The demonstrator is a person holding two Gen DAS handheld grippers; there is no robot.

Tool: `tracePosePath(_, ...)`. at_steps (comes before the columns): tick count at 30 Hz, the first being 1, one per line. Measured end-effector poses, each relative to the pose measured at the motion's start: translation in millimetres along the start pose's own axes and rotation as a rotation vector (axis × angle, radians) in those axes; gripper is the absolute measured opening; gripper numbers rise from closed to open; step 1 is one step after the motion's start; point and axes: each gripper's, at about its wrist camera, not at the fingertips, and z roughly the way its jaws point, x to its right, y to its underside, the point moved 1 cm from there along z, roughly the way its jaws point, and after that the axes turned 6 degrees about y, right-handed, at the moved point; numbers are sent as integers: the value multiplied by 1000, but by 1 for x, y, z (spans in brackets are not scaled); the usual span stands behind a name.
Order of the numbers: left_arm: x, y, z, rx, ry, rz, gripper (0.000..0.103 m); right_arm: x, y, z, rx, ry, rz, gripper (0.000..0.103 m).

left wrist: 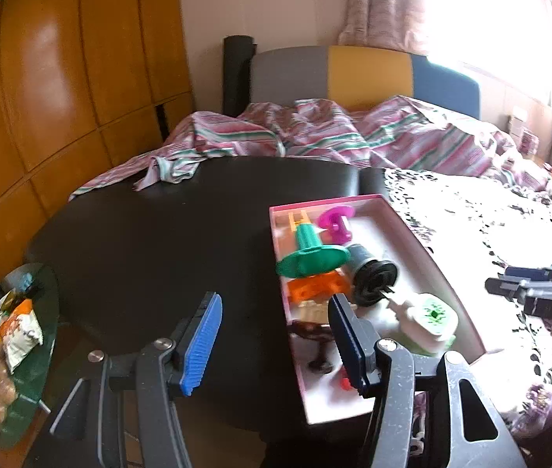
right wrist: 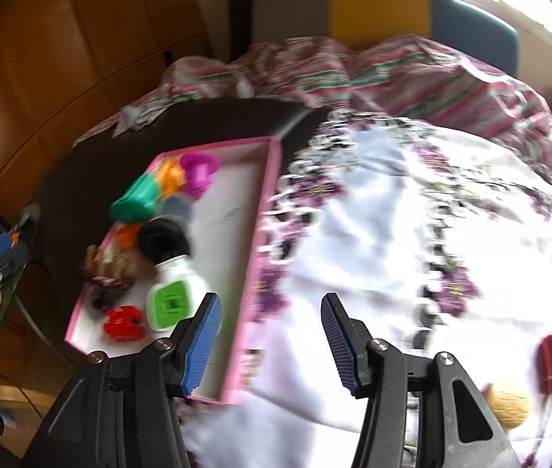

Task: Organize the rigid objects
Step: 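Open the right tool and lift it out of the tray, then grasp the yellow egg-shaped soap with the left tool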

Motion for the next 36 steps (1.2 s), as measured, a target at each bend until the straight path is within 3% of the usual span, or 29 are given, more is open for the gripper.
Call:
tracePosePath(9,45,-11,6,1,101,86,58,120,6,-31,17,209,223,54)
tracePosePath(17,115,-23,15,-18,294,201,62,228,49,-67,56,343,546,54)
tracePosePath(21,160,-22,26,-72,413,257,62,270,80,-75,109,261,811,54)
tracePosePath(23,182,-19,30,-90,457,294,68,280,90,-77,133,243,901,54)
tracePosePath(30,270,-3,63,-261,639,328,69,278,84,-84,190,227,902,54)
tracePosePath(36,333,6,71,-280,730,453,77,282,88,-82,194,180,929,54)
